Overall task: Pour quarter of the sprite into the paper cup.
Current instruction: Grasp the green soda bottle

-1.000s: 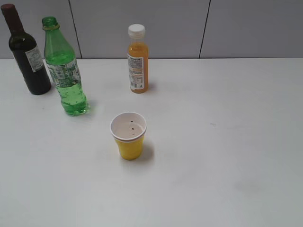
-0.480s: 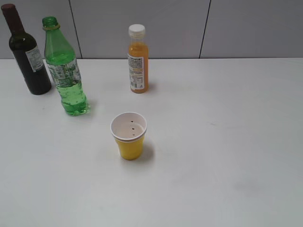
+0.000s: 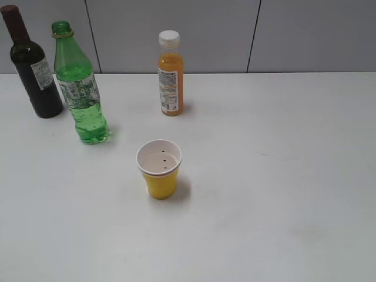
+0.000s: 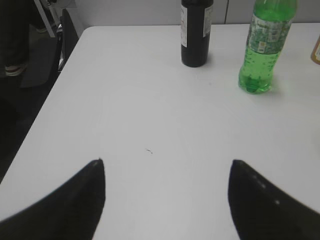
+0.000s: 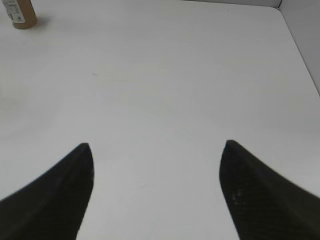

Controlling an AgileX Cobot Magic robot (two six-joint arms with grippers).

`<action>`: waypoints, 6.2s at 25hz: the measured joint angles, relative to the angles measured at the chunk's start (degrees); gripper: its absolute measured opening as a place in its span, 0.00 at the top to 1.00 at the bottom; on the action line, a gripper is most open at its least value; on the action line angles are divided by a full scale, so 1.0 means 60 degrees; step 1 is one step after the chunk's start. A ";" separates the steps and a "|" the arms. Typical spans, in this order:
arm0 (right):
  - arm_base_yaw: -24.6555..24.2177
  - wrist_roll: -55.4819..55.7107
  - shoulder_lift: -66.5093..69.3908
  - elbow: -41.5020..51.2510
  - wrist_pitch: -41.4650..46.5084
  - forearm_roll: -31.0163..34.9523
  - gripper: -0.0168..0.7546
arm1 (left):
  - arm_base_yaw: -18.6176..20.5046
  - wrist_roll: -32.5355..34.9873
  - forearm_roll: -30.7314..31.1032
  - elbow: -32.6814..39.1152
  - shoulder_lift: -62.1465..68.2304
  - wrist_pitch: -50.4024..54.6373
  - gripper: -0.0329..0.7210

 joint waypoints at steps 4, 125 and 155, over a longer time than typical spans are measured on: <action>0.0000 0.0000 0.0000 0.0000 0.0000 0.0000 0.21 | 0.0000 0.0000 0.0000 0.0000 0.0000 0.0000 0.18; 0.0000 0.0000 0.0000 0.0000 0.0003 0.0000 0.21 | -0.2595 -0.0076 -0.0520 -0.2737 1.8836 -1.8068 0.07; 0.0000 0.0000 0.0000 0.0000 0.0003 0.0000 0.21 | -0.2595 0.0048 -0.0921 -0.3013 1.8939 -1.7974 0.33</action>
